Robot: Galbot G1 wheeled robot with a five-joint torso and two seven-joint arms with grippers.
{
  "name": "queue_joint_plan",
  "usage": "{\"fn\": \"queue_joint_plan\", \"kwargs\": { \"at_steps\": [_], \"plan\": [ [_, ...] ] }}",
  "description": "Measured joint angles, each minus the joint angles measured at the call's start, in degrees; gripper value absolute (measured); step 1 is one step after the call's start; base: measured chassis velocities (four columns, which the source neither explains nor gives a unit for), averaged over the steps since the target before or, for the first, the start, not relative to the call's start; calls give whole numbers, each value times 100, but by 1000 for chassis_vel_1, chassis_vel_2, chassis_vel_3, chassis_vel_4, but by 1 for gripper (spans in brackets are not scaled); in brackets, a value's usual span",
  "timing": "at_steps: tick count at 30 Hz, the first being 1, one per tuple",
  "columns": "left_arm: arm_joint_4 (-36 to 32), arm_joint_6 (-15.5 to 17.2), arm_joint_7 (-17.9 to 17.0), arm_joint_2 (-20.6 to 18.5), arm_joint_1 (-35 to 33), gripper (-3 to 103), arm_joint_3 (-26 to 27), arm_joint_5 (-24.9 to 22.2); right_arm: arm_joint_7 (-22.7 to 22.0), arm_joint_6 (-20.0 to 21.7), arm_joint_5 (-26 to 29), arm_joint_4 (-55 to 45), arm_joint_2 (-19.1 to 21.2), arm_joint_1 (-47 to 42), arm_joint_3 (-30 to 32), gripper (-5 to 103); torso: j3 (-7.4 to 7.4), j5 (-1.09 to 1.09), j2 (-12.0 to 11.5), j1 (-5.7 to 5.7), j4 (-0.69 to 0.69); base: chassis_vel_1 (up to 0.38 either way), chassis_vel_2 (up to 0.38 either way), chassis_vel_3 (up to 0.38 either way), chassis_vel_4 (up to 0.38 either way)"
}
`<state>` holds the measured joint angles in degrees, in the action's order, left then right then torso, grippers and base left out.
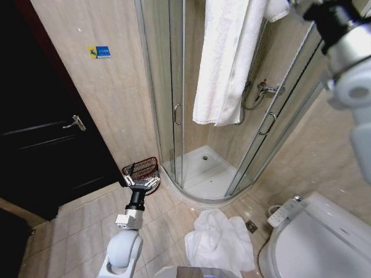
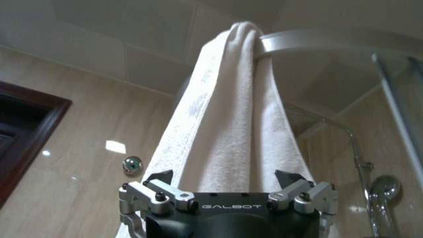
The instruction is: Discard the used towel into the hamper.
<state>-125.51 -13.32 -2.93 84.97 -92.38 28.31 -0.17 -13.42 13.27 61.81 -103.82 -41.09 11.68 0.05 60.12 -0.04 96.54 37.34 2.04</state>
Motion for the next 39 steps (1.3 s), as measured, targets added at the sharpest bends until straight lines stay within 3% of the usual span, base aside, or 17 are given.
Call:
{"fn": "queue_joint_plan", "kwargs": {
  "at_steps": [6, 11, 13, 17, 21, 23, 26, 29, 31, 32, 34, 35, 38, 39],
  "plan": [
    [57, 13, -7, -83, 44, 100, 113, -157, -593, 147, 48, 695, -877, 508, -528, 100, 0, 4, 0, 0, -1, 0, 0, 0, 0],
    [85, 22, -2, -131, 61, 100, 202, -259, -662, 147, 69, 1103, -1357, 604, -650, 100, 0, 4, 0, 1, 0, 0, 0, 0, 0],
    [114, 20, 4, -155, 60, 100, 298, -337, -776, 144, -154, 1464, -1733, 667, -718, 100, 0, 1, 0, 1, 3, 0, 0, 0, 0],
    [138, 14, 24, -230, 54, 100, 402, -465, -913, 93, -653, 1904, -2024, 713, -678, 100, 0, 3, 0, 1, 2, 0, 0, 0, 0],
    [213, 7, 28, -291, 111, 100, 425, -535, -841, -53, -833, 2090, -2066, 742, -680, 101, 0, 5, 0, 0, -3, 0, 0, 0, 0],
    [227, 6, 28, -294, 124, 100, 424, -543, -827, -62, -840, 2108, -2071, 745, -694, 96, 0, 5, 0, 0, -4, 0, 0, 0, 0],
    [247, -6, 31, -292, 137, 100, 396, -564, -819, -73, -849, 2129, -2125, 747, -751, 80, 0, 5, 0, 0, -1, 0, 0, 0, 0],
    [259, -24, 35, -294, 123, 100, 399, -573, -822, -74, -857, 2129, -2178, 745, -780, 74, 0, 4, 0, 0, 2, 0, 0, 0, 0],
    [259, -38, 41, -306, 105, 100, 444, -608, -822, -74, -881, 2124, -2196, 739, -784, 63, 0, 4, 0, 0, 2, 0, 0, 0, 0],
    [259, -38, 41, -306, 105, 100, 444, -608, -822, -74, -881, 2124, -2196, 739, -784, 63, 0, 4, 0, 0, 2, 0, 0, 0, 0],
    [238, -40, 57, -325, 87, 100, 512, -655, -808, -74, -894, 2095, -2184, 729, -784, 52, 0, 4, 0, 0, 1, 0, 0, 0, 0],
    [238, -40, 57, -325, 87, 100, 512, -655, -808, -74, -894, 2095, -2184, 729, -784, 52, 0, 4, 0, 0, 1, 0, 0, 0, 0],
    [222, -59, 72, -351, 80, 100, 584, -682, -793, -72, -896, 2066, -2146, 718, -806, 37, 0, 4, 0, -1, -1, 0, 0, 0, 0],
    [217, -63, 73, -355, 78, 100, 588, -688, -792, -70, -897, 2062, -2142, 716, -818, 37, 0, 4, 0, -1, -1, 0, 0, 0, 0]
  ]
}}
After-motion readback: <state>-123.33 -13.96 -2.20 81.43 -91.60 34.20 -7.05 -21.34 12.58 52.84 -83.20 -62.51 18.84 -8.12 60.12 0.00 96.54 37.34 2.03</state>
